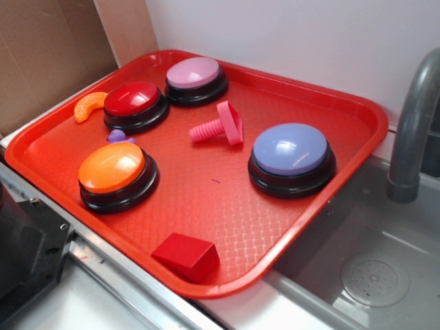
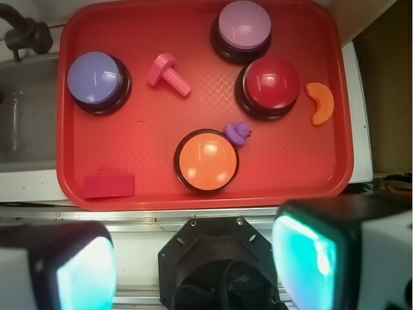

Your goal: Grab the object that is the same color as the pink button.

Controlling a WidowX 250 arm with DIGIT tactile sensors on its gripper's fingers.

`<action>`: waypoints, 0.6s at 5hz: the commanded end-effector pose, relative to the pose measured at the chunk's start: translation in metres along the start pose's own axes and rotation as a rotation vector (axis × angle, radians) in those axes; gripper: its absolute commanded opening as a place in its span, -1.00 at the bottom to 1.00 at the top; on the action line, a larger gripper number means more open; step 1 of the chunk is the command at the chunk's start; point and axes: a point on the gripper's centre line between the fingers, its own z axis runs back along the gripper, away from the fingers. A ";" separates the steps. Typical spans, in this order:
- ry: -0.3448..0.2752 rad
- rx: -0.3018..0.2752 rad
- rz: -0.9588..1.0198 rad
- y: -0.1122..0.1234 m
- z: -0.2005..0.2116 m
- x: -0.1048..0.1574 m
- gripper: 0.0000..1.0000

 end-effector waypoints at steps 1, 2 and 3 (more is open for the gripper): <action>0.000 0.000 0.000 0.000 0.000 0.000 1.00; 0.004 -0.006 -0.214 0.001 -0.032 0.022 1.00; -0.036 -0.027 -0.384 -0.002 -0.066 0.042 1.00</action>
